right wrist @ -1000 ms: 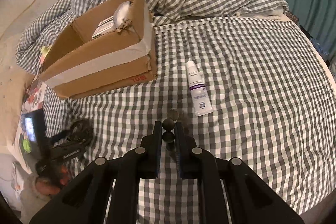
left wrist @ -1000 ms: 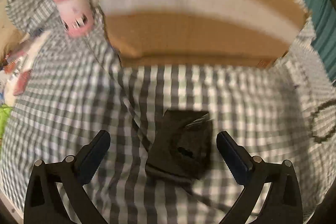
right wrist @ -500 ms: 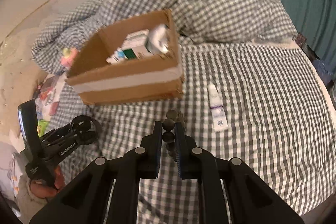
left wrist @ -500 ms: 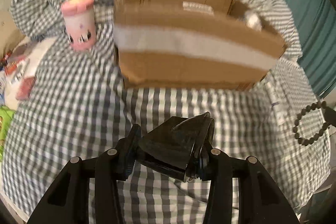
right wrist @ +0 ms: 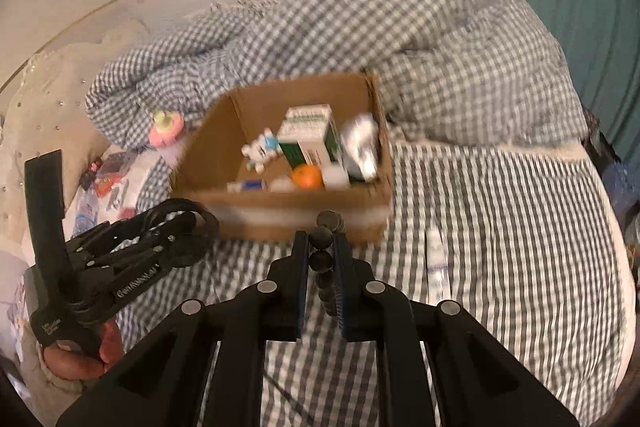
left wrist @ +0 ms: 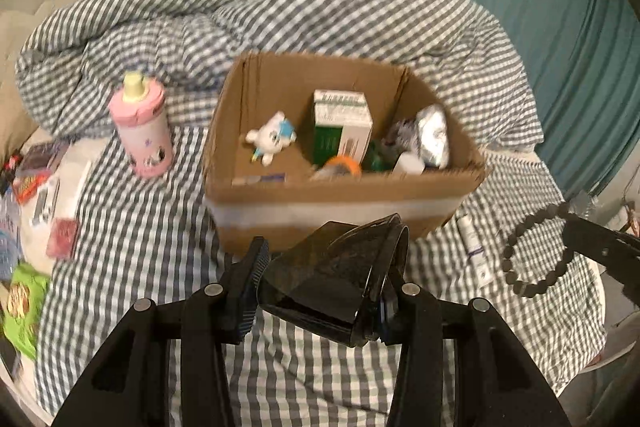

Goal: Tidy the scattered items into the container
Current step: 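Carry the bracelet and black pouch over the box and release both grippers, then move the right gripper to the white BOP tube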

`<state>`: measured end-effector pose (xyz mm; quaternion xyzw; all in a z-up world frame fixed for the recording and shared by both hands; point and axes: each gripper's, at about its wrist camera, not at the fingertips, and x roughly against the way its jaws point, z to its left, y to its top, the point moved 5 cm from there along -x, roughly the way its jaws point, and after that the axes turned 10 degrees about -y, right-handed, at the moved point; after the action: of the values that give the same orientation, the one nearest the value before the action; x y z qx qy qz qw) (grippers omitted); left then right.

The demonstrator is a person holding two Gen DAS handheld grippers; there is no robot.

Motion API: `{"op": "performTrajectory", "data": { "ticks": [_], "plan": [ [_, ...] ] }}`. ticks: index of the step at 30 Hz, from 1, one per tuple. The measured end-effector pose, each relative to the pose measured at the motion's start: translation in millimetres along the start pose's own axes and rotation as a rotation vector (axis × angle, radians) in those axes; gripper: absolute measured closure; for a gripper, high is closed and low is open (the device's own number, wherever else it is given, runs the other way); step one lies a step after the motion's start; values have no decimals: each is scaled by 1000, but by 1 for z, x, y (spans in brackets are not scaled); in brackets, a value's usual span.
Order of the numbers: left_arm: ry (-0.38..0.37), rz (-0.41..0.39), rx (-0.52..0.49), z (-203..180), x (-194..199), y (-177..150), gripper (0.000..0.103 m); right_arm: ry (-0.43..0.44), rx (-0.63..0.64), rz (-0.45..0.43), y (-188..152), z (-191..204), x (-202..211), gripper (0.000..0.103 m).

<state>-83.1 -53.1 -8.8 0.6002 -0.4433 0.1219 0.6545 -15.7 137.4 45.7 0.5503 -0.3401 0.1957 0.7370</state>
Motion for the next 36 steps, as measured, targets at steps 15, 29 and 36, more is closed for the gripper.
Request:
{"op": "performTrajectory", "data": {
  "ticks": [15,29,36],
  "plan": [
    [92,12,22,16,-57,103,53,-49,74,18,95,24,-91,60],
    [153,44,-30,6,-72,90,3,-132,-42,-50,86,-28,-65,18],
    [145,1,-59,-16,-25,81,2,-164,-63,-73,59,-46,-11,18]
  ]
}}
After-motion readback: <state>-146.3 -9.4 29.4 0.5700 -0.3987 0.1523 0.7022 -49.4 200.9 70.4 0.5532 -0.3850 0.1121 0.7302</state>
